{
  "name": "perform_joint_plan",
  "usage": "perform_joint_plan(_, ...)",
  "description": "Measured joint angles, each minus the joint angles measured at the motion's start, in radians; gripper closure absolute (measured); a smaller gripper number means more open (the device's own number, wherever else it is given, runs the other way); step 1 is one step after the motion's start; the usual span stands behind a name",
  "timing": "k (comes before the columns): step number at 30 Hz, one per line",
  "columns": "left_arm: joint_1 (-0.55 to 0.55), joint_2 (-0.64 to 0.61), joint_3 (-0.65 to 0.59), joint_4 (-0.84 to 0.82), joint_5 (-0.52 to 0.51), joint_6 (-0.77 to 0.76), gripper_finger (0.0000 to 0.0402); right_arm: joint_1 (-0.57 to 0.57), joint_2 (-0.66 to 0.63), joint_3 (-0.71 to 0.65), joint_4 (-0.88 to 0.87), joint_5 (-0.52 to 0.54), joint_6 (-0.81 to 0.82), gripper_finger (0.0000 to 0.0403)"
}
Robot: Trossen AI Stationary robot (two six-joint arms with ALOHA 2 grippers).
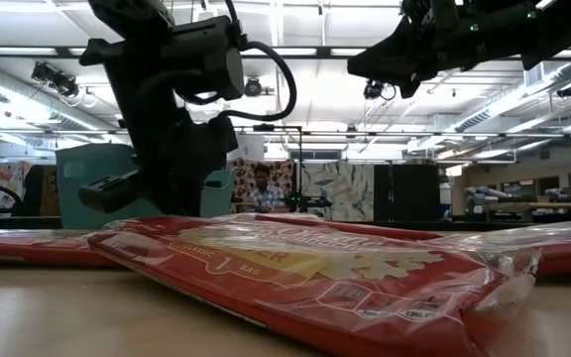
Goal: Sort popcorn bags into baskets
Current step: Put the red popcorn bag into the green bin
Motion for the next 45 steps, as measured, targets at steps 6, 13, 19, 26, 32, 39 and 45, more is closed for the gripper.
perform_joint_plan(6, 0.0, -0.002, 0.0, -0.006, 0.018, -0.046, 0.0394, 0.0, 0.0, 0.0, 0.0, 0.0, 0.0, 0.0337)
perform_joint_plan(13, 0.03, -0.071, 0.074, -0.139, 0.201, -0.102, 0.0397, 0.0, 0.0, 0.0, 0.0, 0.0, -0.005, 0.0337)
perform_joint_plan(19, 0.102, -0.154, 0.177, -0.257, 0.359, -0.172, 0.0399, 0.0, 0.0, 0.0, 0.0, 0.001, -0.011, 0.0337)
perform_joint_plan(26, 0.181, -0.184, 0.304, -0.372, 0.371, -0.171, 0.04, 0.0, 0.0, 0.0, -0.005, 0.003, -0.016, 0.0337)
perform_joint_plan(32, 0.221, -0.186, 0.411, -0.458, 0.374, -0.137, 0.0401, -0.001, 0.0, 0.0, -0.013, 0.003, -0.019, 0.0337)
perform_joint_plan(39, 0.279, -0.198, 0.53, -0.621, 0.363, -0.117, 0.0401, -0.001, 0.0, 0.0, -0.028, 0.005, -0.022, 0.0337)
perform_joint_plan(45, 0.336, -0.264, 0.586, -0.669, 0.358, -0.11, 0.0401, -0.002, 0.0, 0.0, -0.029, 0.01, -0.027, 0.0337)
